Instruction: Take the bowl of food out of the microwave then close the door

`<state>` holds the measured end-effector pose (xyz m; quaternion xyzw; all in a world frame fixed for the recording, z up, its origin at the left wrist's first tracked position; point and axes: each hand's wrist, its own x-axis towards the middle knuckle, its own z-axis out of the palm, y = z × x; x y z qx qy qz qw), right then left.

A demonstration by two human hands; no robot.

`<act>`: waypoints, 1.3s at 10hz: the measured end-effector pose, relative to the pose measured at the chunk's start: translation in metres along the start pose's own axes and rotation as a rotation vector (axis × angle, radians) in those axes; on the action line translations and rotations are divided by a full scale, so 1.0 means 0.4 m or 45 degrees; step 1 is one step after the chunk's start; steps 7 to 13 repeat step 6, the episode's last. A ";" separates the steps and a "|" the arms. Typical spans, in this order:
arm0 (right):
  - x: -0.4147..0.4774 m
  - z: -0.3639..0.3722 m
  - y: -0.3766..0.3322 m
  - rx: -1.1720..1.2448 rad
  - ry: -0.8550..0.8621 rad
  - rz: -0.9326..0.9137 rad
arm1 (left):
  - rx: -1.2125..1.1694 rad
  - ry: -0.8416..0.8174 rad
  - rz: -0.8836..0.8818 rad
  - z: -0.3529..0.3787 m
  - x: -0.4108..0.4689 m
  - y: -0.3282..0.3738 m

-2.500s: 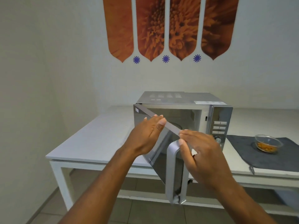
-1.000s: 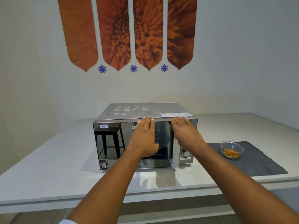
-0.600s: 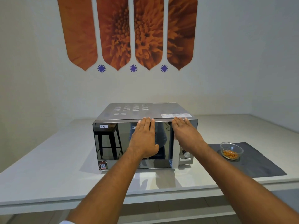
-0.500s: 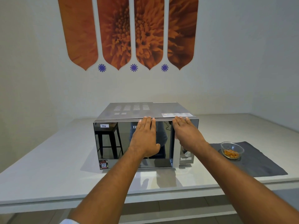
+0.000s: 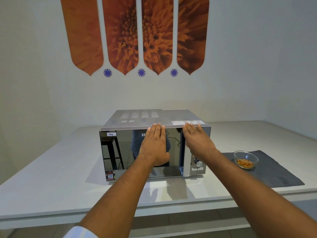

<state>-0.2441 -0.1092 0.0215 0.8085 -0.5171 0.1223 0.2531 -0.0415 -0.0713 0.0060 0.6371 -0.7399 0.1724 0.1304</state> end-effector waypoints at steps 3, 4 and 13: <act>0.002 -0.080 0.010 0.268 -0.202 -0.012 | 0.101 -0.129 0.069 -0.077 0.013 -0.021; -0.022 -0.117 0.033 0.397 -0.175 0.009 | 0.120 -0.141 0.083 -0.091 0.022 -0.027; -0.087 -0.233 0.055 0.553 0.050 0.005 | 0.093 -0.003 0.024 -0.094 0.018 -0.038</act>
